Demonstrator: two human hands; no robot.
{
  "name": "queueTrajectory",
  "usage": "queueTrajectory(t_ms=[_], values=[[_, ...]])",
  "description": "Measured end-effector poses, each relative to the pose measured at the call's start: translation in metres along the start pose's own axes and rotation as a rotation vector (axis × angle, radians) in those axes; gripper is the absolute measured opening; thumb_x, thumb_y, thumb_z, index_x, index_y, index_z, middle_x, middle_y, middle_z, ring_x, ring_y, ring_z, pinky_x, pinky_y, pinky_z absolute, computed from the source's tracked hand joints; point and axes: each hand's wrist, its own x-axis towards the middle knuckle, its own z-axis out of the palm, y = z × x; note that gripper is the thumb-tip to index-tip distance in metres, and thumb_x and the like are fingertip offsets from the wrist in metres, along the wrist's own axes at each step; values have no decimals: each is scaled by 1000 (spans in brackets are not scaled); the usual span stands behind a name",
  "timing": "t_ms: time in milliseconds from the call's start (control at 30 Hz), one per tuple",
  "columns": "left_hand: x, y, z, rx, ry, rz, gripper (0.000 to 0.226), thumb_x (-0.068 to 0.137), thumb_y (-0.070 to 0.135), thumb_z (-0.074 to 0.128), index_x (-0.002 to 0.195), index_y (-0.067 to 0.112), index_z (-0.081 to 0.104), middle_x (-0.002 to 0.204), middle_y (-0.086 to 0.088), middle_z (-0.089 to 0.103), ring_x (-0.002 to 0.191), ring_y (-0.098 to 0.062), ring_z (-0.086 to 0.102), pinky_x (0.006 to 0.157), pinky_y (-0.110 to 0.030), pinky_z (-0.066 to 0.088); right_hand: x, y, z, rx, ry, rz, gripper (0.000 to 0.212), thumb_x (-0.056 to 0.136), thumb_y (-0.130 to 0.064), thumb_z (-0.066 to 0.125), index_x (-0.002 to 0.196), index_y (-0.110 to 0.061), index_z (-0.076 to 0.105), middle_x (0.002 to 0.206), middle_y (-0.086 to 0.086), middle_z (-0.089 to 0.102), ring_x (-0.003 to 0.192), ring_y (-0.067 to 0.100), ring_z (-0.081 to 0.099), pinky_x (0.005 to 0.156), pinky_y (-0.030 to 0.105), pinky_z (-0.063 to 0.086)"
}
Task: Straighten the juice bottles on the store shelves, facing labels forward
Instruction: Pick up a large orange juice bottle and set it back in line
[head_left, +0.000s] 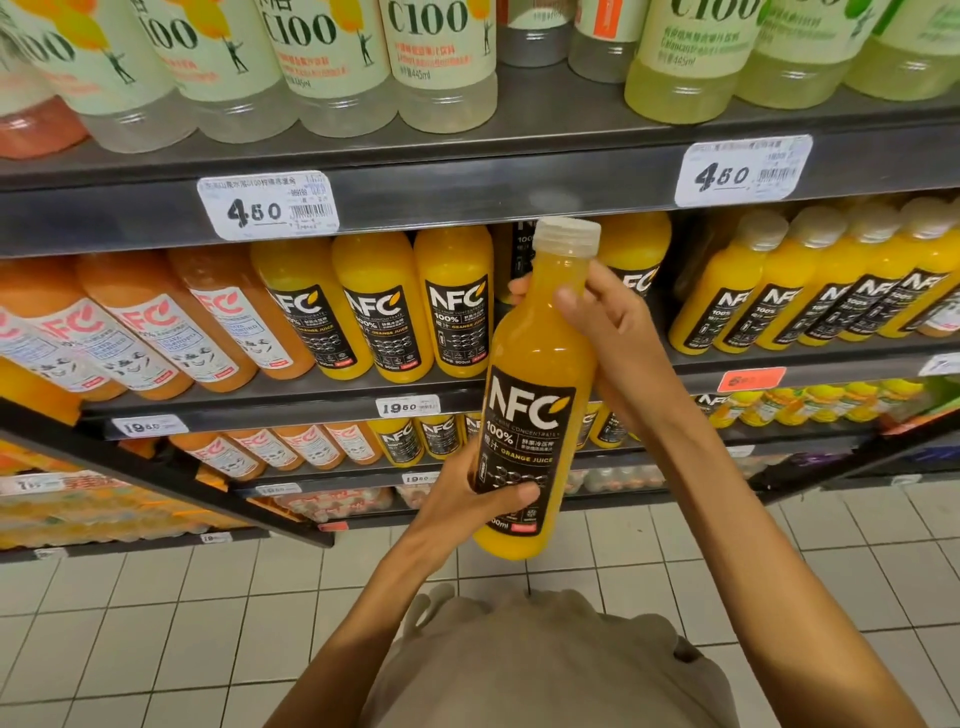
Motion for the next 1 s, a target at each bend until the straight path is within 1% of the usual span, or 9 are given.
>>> queueTrajectory(t_ms=[133,200,333,400,467,667,800,933,1000], values=[[-10,3,2,-58,-41,-64,85,36,78,75,105,33,52,90,33,68,88,14,63,66,-3,47,4,20,-4,112,25,71,30,89,-23,51,118,-19,49,111,10,67,106,27,65,78,36,56],[-13,0,2,-58,-68,-114,84,34,79,74,102,35,53,89,34,68,87,14,63,68,-7,50,5,27,-5,191,28,113,27,92,-23,51,118,-16,48,111,17,66,106,34,64,77,39,56],[-20,-5,9,-279,-3,-218,86,38,72,80,112,31,61,104,6,73,102,-15,67,90,-39,52,12,34,-5,142,103,286,32,94,-26,52,119,-5,51,98,11,72,91,26,69,75,35,57],[-20,-3,14,-481,1,-269,91,38,65,85,116,24,62,105,-4,73,97,-20,70,78,-36,57,18,36,-8,90,118,403,35,94,-32,53,119,-8,57,100,9,73,90,22,70,72,31,57],[-20,2,16,-674,-40,-305,78,35,57,90,103,22,73,103,-10,73,91,-24,71,70,-36,58,22,38,-12,88,121,481,32,92,-38,55,111,-14,62,102,10,73,93,22,70,73,32,58],[-24,21,13,-970,-323,-347,77,54,52,85,115,9,69,105,-20,69,88,-35,69,78,-47,57,25,44,-13,466,86,536,33,86,-38,56,106,-11,54,97,15,71,91,29,69,81,40,56],[-24,22,11,-883,-256,-360,84,57,58,79,124,10,63,110,-20,68,93,-36,69,80,-47,56,30,41,-9,385,118,519,26,94,-36,51,95,-11,56,89,12,72,83,25,69,73,36,57],[-18,22,4,-480,-37,-231,66,72,65,47,128,29,52,110,1,72,104,-19,68,83,-35,57,35,27,-10,183,185,532,26,89,-36,60,101,-13,56,84,9,74,73,22,71,66,34,59],[-16,25,8,-432,-41,-223,71,68,70,57,128,32,51,113,1,71,106,-20,66,88,-39,55,37,22,-8,81,191,517,31,88,-38,62,106,-13,56,86,8,75,76,22,72,69,34,59]])
